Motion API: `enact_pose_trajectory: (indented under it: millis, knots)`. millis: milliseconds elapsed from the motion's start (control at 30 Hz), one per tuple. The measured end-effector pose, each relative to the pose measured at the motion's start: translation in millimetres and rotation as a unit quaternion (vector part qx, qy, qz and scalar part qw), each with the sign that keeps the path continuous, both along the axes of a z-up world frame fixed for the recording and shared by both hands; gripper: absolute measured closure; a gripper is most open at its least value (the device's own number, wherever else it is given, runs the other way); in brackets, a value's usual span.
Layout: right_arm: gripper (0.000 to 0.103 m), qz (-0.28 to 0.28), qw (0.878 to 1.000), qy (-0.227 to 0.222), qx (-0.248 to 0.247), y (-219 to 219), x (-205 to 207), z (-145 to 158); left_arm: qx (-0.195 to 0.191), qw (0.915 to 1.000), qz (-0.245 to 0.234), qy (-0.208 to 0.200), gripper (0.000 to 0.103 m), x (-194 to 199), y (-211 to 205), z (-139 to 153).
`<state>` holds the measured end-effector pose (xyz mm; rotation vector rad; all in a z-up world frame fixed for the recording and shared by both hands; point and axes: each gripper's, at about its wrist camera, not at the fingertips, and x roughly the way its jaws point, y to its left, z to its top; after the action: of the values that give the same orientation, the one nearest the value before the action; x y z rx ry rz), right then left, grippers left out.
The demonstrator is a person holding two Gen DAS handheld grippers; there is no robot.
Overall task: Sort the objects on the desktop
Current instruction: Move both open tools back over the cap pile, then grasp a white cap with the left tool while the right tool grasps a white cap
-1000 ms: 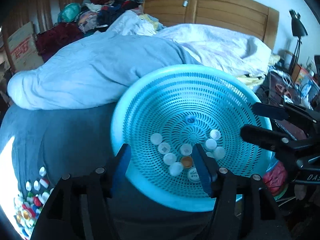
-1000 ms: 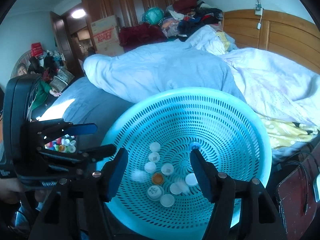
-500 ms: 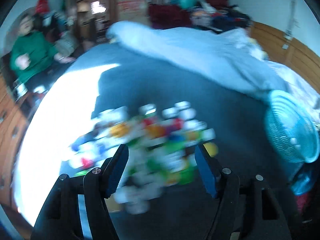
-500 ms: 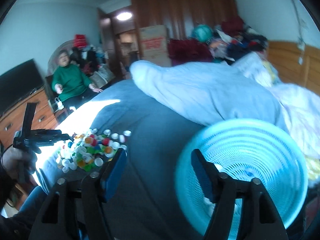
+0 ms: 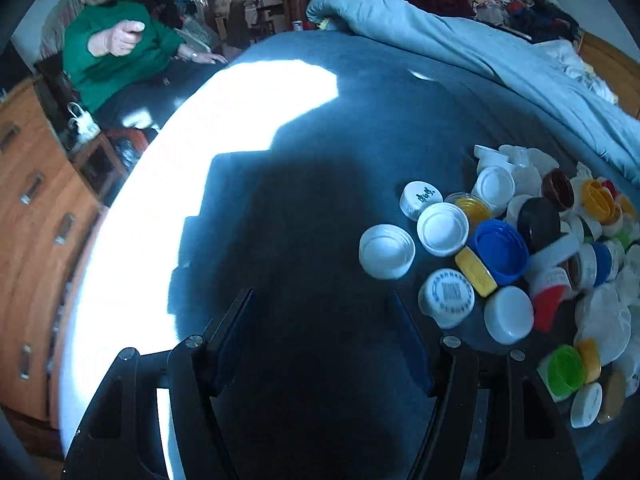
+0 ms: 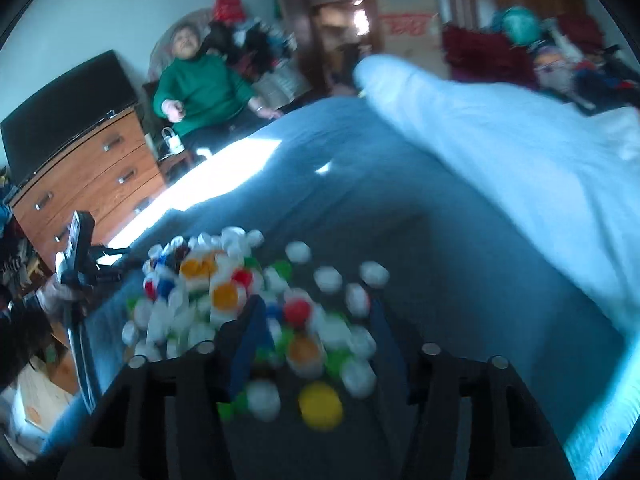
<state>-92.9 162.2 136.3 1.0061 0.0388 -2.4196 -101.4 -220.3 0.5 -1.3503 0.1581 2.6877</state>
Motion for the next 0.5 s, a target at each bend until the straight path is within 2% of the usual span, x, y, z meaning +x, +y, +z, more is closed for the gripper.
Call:
enact_pose_trajectory:
  millis: [100,167,267,367,433,467,500]
  knots:
    - [0.046,0.019,1.000,-0.004,0.013,-32.2,-35.9,-2.2,0.017,0.9995,-0.026,-0.004,0.042,-1.8,5.1,3.9]
    - [0.046,0.025,0.999,-0.022,0.010,-44.9,-51.5,-3.9,0.015,0.9993,-0.033,-0.008,0.042,-3.0,10.7,5.9]
    - [0.046,0.028,0.998,-0.051,0.015,-57.6,-61.3,-7.3,0.006,0.9989,-0.045,-0.011,0.042,-13.4,20.5,8.4]
    - [0.046,0.037,0.996,-0.077,0.022,-67.2,-65.1,-12.0,0.013,0.9987,-0.046,-0.019,0.043,-27.7,25.7,7.6]
    - [0.051,0.042,0.995,-0.089,0.025,-70.5,-68.5,-14.5,0.018,0.9981,-0.053,-0.028,0.069,-31.2,28.2,7.7]
    - [0.058,0.042,0.994,-0.099,0.026,-72.1,-72.7,-17.1,0.018,0.9979,-0.054,-0.029,0.072,-31.4,30.7,8.4]
    - [0.060,0.040,0.993,-0.105,0.026,-70.6,-74.6,-18.7,0.023,0.9978,-0.054,-0.033,0.077,-32.0,31.8,8.9]
